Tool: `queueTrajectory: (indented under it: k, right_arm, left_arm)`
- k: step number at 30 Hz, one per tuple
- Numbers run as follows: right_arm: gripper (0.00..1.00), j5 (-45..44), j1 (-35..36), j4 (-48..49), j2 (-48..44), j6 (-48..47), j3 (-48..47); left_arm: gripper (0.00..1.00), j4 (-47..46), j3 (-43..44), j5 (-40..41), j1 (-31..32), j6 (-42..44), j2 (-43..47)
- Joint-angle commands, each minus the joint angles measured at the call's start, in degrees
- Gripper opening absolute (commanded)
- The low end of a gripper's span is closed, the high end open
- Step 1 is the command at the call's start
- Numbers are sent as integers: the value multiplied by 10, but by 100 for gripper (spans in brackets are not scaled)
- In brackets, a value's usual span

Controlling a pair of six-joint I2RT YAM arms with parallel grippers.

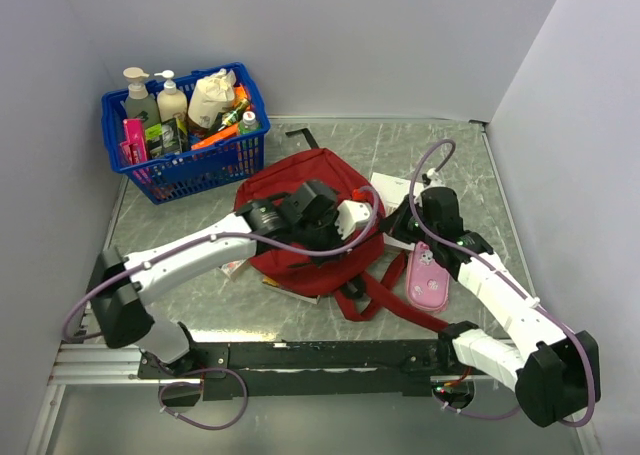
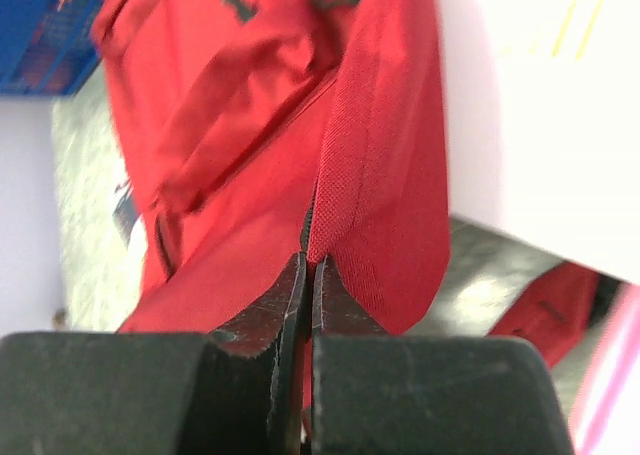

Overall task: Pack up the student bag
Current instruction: Unzip the student bag at the center of the board.

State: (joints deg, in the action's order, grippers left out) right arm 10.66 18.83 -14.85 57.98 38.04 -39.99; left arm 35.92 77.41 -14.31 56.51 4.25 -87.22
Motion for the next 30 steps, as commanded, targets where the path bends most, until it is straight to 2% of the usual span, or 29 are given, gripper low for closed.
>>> queueTrajectory:
  k: [1,6,12,17,20,21,22,24,25,27,28,30]
  right_arm:
    - [0,-117,-13,18,-12,-17,-33]
    - [0,-149,-14,21,-2,-27,-38]
    - [0,-186,-16,16,8,-43,-47]
    - [0,-263,-14,-47,-1,-32,-71]
    - [0,-260,8,-73,-22,-33,-86]
    - [4,-253,17,-75,-29,-35,-91]
    - [17,-245,43,-83,-29,-34,-96]
    - [28,-236,75,-117,-22,-24,-113]
    - [45,-228,89,-124,-20,-12,-115]
    - [60,-212,135,-151,-16,7,-120]
    - [67,-210,148,-162,-17,22,-121]
    - [71,-200,175,-191,-29,45,-121]
  left_arm:
    - [1,69,-24,-43,6,30,64]
    - [1,107,-52,-59,6,64,89]
    - [1,115,-113,-42,3,114,134]
    - [1,140,-146,-22,-16,153,170]
    - [1,145,-158,-10,-22,173,184]
    - [1,141,-168,5,-21,178,187]
    - [1,136,-172,9,-24,181,188]
    - [1,116,-176,11,-24,173,181]
    - [1,112,-174,7,-25,169,177]
    - [1,95,-164,1,-25,156,162]
    - [1,87,-161,-2,-25,153,159]
    - [1,66,-153,-5,-25,144,153]
